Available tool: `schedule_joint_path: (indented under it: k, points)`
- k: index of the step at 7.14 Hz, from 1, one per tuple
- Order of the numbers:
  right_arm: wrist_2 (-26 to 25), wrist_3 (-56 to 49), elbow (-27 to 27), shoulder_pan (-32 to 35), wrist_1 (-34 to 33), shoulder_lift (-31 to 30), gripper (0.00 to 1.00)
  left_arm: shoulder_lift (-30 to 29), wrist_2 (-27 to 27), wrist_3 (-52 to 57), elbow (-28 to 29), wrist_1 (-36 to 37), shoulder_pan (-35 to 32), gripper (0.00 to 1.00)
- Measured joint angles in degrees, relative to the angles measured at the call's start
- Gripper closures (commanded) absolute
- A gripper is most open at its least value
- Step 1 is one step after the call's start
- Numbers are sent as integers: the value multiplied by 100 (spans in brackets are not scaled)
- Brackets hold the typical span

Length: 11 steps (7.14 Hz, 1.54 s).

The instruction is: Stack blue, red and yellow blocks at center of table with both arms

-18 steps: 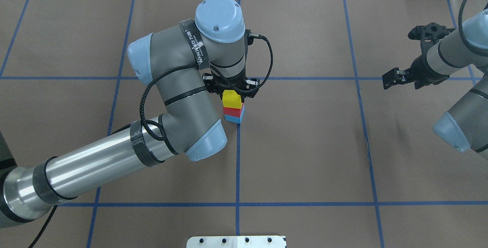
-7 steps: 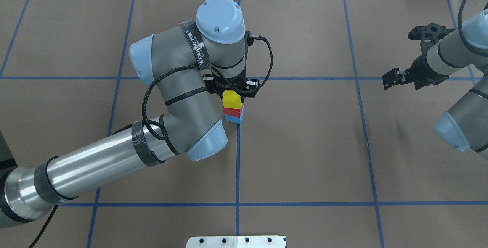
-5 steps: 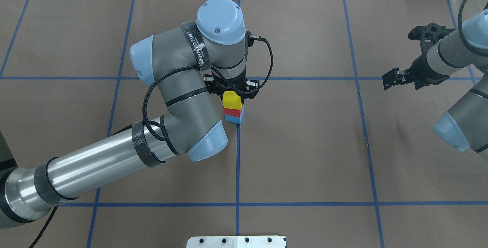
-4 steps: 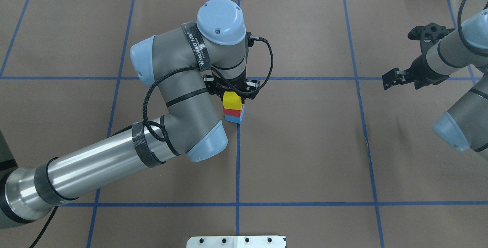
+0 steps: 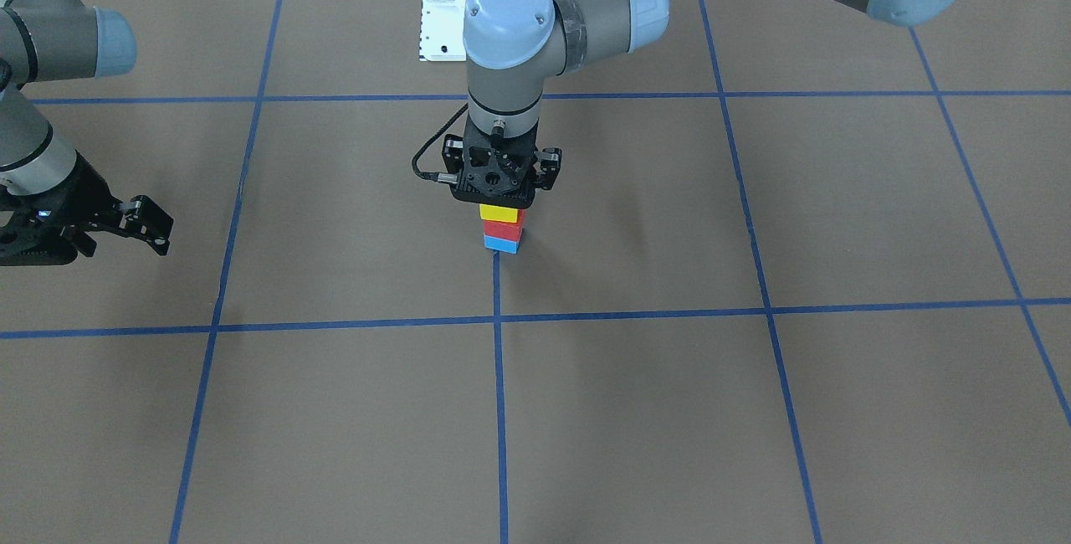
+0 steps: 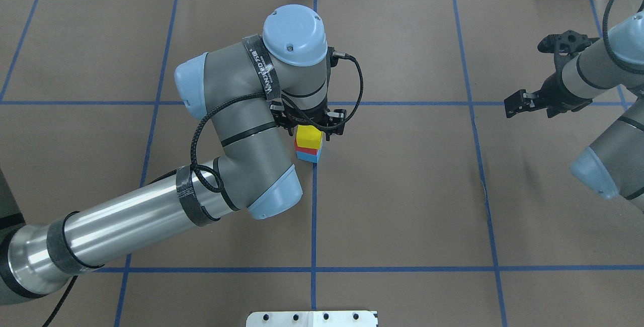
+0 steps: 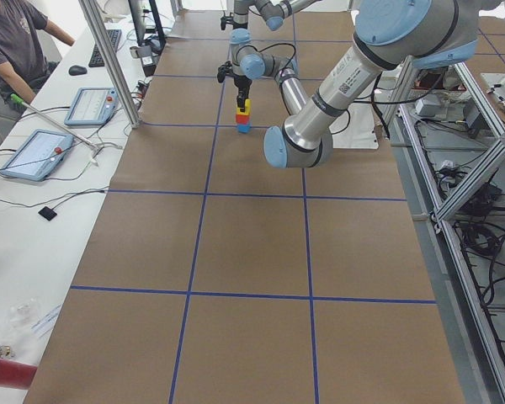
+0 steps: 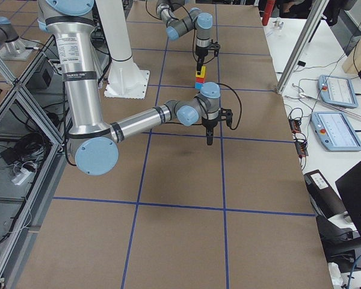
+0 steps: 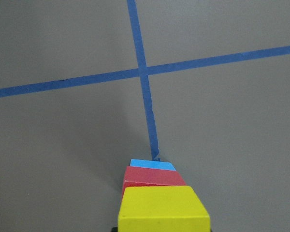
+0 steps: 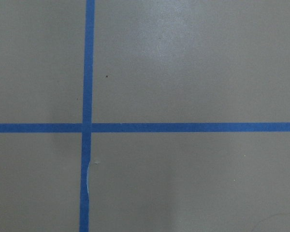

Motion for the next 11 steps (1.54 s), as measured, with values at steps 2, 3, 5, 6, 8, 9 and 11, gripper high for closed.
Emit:
schedule_joint_path:
  k: [2, 3, 5, 6, 8, 9, 11]
  points:
    - [0, 0, -22, 0, 0, 7, 0, 4, 1, 4, -37, 5, -6, 1]
    - [0, -2, -31, 0, 0, 9, 0, 8, -1, 19, -81, 11, -27, 1]
    - [8, -16, -35, 9, 0, 6, 0, 276, -53, 203, -503, 71, -260, 1]
    - [16, -48, -27, 29, 0, -3, 0, 787, -191, 475, -1000, 94, -503, 1]
    - [66, -150, -3, 154, 0, -28, 0, 2096, -693, 1529, -1956, 103, -1236, 1]
    - [297, -243, 9, 388, 0, -59, 0, 2787, -803, 2239, -2291, 85, -1603, 1]
    - [1165, -840, -23, 1113, -1, -232, 0, 4200, -1053, 3691, -2690, -117, -2478, 1]
